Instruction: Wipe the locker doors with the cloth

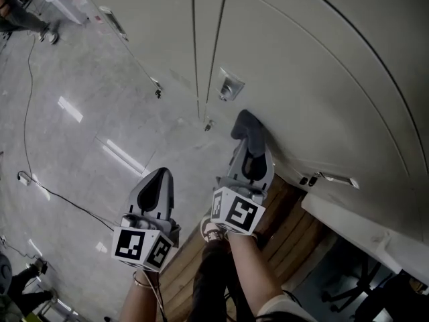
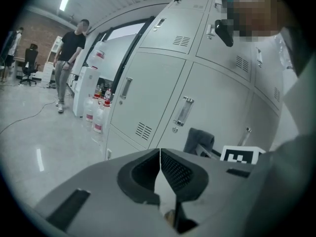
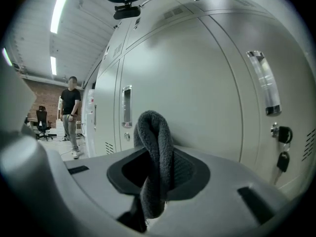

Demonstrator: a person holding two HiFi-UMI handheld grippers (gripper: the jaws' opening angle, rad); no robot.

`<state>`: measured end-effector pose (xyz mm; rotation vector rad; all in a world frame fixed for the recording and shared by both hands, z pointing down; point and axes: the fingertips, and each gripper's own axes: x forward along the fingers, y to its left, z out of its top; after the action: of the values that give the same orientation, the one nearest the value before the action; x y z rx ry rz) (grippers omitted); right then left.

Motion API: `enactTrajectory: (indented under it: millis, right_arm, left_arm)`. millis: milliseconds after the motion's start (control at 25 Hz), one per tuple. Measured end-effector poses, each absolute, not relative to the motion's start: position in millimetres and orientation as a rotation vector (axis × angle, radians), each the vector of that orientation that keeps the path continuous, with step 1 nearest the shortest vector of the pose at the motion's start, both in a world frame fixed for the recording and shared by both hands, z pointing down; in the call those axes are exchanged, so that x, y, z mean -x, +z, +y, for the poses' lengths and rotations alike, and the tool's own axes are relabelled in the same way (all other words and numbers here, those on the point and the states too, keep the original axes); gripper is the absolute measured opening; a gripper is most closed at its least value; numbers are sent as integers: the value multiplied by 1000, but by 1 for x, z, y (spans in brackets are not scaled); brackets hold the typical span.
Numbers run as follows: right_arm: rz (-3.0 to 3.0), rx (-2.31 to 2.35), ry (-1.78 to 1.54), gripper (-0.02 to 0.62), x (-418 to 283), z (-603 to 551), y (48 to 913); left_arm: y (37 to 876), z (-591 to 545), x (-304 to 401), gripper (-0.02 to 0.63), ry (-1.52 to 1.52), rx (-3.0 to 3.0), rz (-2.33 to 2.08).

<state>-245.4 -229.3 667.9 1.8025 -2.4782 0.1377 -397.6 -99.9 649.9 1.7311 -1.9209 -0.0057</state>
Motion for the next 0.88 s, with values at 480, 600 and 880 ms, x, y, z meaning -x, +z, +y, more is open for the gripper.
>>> enactTrajectory:
  millis: [480,600,880]
  right_arm:
    - [-2321,-1989,180,72,139,-209,671]
    - [-2291,-2020,197,74,118,-202,671]
    - [-2259,-2029,190,72,87,-193,682]
  left_arm:
    - [646,-110,323,11,30,-1844,-1815]
    - [644,-112,305,11,33,-1866,-1798]
    - [640,-113,270,11,38,-1910,-1769]
